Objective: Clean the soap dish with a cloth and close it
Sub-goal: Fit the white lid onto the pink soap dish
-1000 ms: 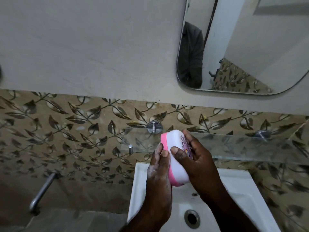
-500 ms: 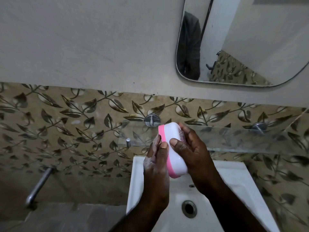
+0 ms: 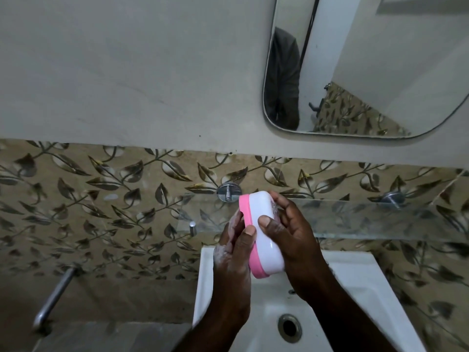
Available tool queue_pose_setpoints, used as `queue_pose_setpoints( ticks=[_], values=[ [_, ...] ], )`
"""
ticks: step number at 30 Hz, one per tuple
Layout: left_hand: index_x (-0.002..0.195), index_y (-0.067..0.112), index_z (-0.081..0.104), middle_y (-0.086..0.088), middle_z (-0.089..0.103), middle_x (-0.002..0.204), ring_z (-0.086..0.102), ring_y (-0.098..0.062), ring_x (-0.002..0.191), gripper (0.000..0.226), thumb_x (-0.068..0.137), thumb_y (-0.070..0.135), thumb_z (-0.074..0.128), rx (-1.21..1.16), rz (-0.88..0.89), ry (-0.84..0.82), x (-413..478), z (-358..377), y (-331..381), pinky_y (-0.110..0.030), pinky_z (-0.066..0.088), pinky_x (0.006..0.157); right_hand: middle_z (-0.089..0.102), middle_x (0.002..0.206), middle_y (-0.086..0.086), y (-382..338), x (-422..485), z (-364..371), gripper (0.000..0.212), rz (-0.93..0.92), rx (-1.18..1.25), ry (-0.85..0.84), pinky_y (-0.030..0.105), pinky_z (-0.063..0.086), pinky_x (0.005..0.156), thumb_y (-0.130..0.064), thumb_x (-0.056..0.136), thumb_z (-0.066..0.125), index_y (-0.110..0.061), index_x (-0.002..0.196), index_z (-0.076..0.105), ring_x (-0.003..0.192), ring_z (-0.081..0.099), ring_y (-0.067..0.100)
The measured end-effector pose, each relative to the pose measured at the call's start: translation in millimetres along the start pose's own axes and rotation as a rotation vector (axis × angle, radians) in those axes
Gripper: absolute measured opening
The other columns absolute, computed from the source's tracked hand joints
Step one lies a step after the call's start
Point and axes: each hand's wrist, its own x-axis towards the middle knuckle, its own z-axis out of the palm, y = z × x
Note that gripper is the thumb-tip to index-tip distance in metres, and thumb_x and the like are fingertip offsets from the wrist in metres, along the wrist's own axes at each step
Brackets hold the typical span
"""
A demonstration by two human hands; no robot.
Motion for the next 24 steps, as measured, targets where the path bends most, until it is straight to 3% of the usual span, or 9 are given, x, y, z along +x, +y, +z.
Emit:
queue_pose_setpoints(
  ticks=[5,8,10,13,15,18,21,24],
  values=[
    [0.120,0.023,0.066,-0.011,0.069,0.119,0.066,-0.032,0.109,0.055,0.068,0.040,0.071,-0.020,-0.002,0.080,-1.2,2.8,-6.5,-0.049,0.053,0.091,0.060,0.127,-0.012,2.3,-0.6,1.7,0.075,0.034,-0.043,-0.050,0.043,0.056,0.089,-0.056,0.061,0.071,-0.045,0.132,0.048,0.107,0.065,0.011],
    [0.113,0.022,0.069,-0.005,0.074,0.108,0.071,-0.026,0.098,0.043,0.073,0.038,0.068,-0.015,-0.006,0.196,0.1,2.3,-11.4,-0.035,0.058,0.067,0.049,0.133,-0.024,3.5,-7.2,12.7,0.072,0.065,-0.121,-0.055,0.027,0.055,0.087,-0.063,0.067,0.063,-0.058,0.133,0.034,0.108,0.061,0.000],
    [0.113,0.022,0.069,-0.008,0.074,0.107,0.071,-0.028,0.097,0.045,0.073,0.041,0.063,-0.003,-0.053,0.248,3.0,2.3,-12.1,-0.029,0.057,0.058,0.038,0.144,-0.020,3.0,-7.3,19.6,0.071,0.086,-0.174,-0.030,0.031,0.050,0.098,-0.064,0.075,0.054,-0.058,0.138,0.022,0.123,0.051,0.004],
    [0.119,0.019,0.065,-0.014,0.071,0.114,0.069,-0.031,0.102,0.055,0.072,0.047,0.064,-0.031,-0.103,0.234,10.0,4.1,-5.2,-0.037,0.058,0.071,0.009,0.160,-0.014,-3.2,-2.9,22.0,0.085,0.045,-0.396,-0.025,0.039,0.028,0.116,-0.078,0.079,0.037,-0.043,0.150,0.004,0.143,0.022,0.007],
    [0.124,0.014,0.062,-0.017,0.069,0.116,0.068,-0.033,0.104,0.054,0.078,0.043,0.058,-0.087,-0.125,0.156,14.2,5.6,1.3,-0.042,0.056,0.083,-0.003,0.160,-0.017,-7.7,-5.1,18.0,0.104,-0.045,-0.498,-0.024,0.024,0.015,0.118,-0.087,0.070,0.037,-0.036,0.152,-0.001,0.145,0.006,-0.003],
    [0.127,0.011,0.058,-0.022,0.067,0.118,0.066,-0.035,0.106,0.041,0.093,0.033,0.052,-0.152,-0.142,0.067,23.0,6.5,8.9,-0.043,0.057,0.081,0.002,0.157,-0.018,-10.7,-10.6,9.7,0.116,-0.245,-0.571,-0.058,-0.004,0.012,0.101,-0.073,0.057,0.063,-0.030,0.151,0.010,0.135,0.004,-0.023],
    [0.121,0.006,0.059,-0.021,0.071,0.107,0.070,-0.028,0.092,0.031,0.099,0.023,0.045,-0.098,-0.149,0.105,29.7,6.5,9.4,-0.036,0.059,0.069,0.014,0.155,-0.018,-3.1,-4.1,-1.0,0.105,-0.263,-0.515,-0.073,-0.004,0.022,0.098,-0.066,0.049,0.075,-0.037,0.141,0.033,0.130,0.017,-0.025],
    [0.112,0.010,0.063,-0.013,0.073,0.089,0.072,-0.016,0.072,0.024,0.100,0.022,0.045,0.160,-0.067,0.121,32.6,2.2,7.1,-0.028,0.056,0.054,0.027,0.150,-0.018,3.7,7.3,-11.6,0.096,-0.242,-0.543,-0.062,0.001,0.026,0.101,-0.071,0.048,0.077,-0.041,0.133,0.045,0.130,0.025,-0.021]
  ],
)
